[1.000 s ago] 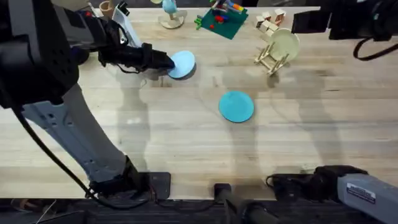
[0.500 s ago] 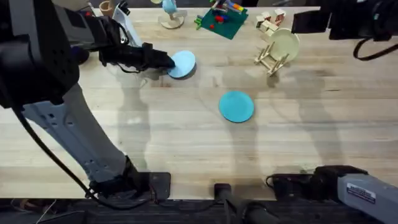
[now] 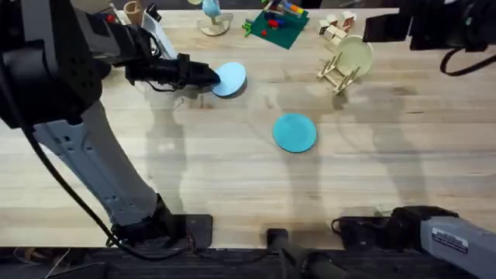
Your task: Pick up the plates from the table one by one and place each into a slot on the dish rack.
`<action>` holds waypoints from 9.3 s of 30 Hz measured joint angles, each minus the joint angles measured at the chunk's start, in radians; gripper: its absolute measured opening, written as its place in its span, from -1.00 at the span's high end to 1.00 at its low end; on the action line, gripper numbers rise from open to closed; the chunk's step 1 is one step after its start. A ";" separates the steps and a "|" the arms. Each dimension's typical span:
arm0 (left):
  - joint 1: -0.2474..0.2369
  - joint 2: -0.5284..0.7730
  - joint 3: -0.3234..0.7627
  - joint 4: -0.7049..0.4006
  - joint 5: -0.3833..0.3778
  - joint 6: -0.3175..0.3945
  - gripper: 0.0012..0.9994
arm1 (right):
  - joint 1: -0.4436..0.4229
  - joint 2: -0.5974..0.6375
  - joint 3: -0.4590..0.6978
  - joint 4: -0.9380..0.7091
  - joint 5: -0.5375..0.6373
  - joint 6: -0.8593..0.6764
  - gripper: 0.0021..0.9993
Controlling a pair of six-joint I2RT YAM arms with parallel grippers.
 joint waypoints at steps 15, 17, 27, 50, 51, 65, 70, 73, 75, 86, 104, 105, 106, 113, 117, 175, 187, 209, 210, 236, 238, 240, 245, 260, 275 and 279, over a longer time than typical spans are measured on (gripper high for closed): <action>0.000 0.000 0.003 -0.007 -0.006 -0.001 0.92 | 0.133 0.040 0.004 0.029 -0.129 0.066 -0.95; -0.001 0.000 0.005 -0.011 -0.010 -0.001 0.92 | 0.170 0.083 0.005 0.064 -0.130 0.094 -0.94; -0.002 0.000 0.005 -0.011 -0.012 -0.004 0.92 | 0.329 0.317 0.005 0.267 -0.137 0.245 -0.93; -0.004 0.000 0.010 -0.014 -0.024 -0.026 0.92 | 0.513 0.694 0.005 0.697 -0.153 0.599 -0.67; -0.004 0.000 0.010 -0.014 -0.024 -0.027 0.92 | 0.514 0.701 0.005 0.715 -0.157 0.614 -0.65; -0.004 0.000 0.010 -0.014 -0.024 -0.027 0.92 | 0.546 0.759 0.006 0.783 -0.220 0.801 -0.55; -0.004 0.000 0.010 -0.014 -0.024 -0.027 0.92 | 0.560 0.787 0.006 0.828 -0.227 0.822 -0.39; -0.004 0.000 0.010 -0.014 -0.024 -0.027 0.92 | 0.565 0.797 0.006 0.836 -0.227 0.822 -0.14; -0.004 0.000 0.010 -0.014 -0.024 -0.027 0.92 | 0.566 0.797 0.006 0.837 -0.227 0.826 0.44; -0.002 0.000 0.012 -0.024 -0.024 -0.034 0.92 | 0.563 0.797 0.007 0.845 -0.235 0.836 0.93; -0.019 -0.196 0.014 -0.229 -0.331 -0.037 0.92 | 0.504 0.612 0.008 0.576 -0.161 0.629 0.94; -0.021 -0.242 0.014 -0.237 -0.358 -0.038 0.92 | 0.489 0.583 0.008 0.546 -0.152 0.604 0.94; -0.022 -0.279 0.014 -0.245 -0.378 -0.038 0.92 | 0.479 0.557 0.008 0.519 -0.147 0.583 0.94; -0.117 -0.586 0.014 -0.337 -0.541 -0.060 0.92 | 0.423 0.343 0.008 0.316 -0.133 0.397 0.94; -0.299 -0.753 0.014 -0.454 -0.717 -0.111 0.92 | 0.363 0.189 0.021 0.121 -0.129 0.221 0.94; -0.694 -0.960 0.014 -0.590 -0.952 -0.278 -0.99 | -0.016 0.267 0.420 -0.331 -0.021 -0.496 0.94; -0.694 -0.959 0.014 -0.590 -0.952 -0.278 -0.99 | -0.016 0.332 0.425 -0.345 -0.054 -0.592 0.94; -0.694 -0.959 0.014 -0.590 -0.952 -0.278 -0.99 | -0.016 0.531 0.425 -0.273 -0.092 -0.671 0.94; -0.694 -0.959 0.014 -0.590 -0.952 -0.278 -0.99 | -0.016 0.533 0.425 -0.271 -0.093 -0.671 0.94; -0.694 -0.960 0.014 -0.590 -0.952 -0.278 -0.99 | -0.016 0.592 0.425 -0.258 -0.099 -0.674 0.88; -0.694 -0.959 0.014 -0.590 -0.952 -0.278 -0.99 | -0.016 0.591 0.426 -0.257 -0.099 -0.674 0.78; -0.694 -0.960 0.014 -0.590 -0.952 -0.278 -0.99 | -0.016 0.591 0.426 -0.257 -0.099 -0.674 0.76; -0.694 -0.959 0.014 -0.590 -0.952 -0.278 -0.99 | -0.016 0.591 0.426 -0.256 -0.099 -0.674 0.69; -0.694 -0.960 0.014 -0.587 -0.952 -0.278 -0.99 | -0.016 0.493 0.426 -0.290 -0.099 -0.638 0.24; -0.694 -0.960 0.014 -0.580 -0.952 -0.278 -0.99 | -0.016 0.181 0.436 -0.568 -0.107 -0.470 -0.99; -0.694 -0.960 0.014 -0.580 -0.952 -0.278 -0.99 | -0.016 0.139 0.433 -0.630 -0.107 -0.409 -0.99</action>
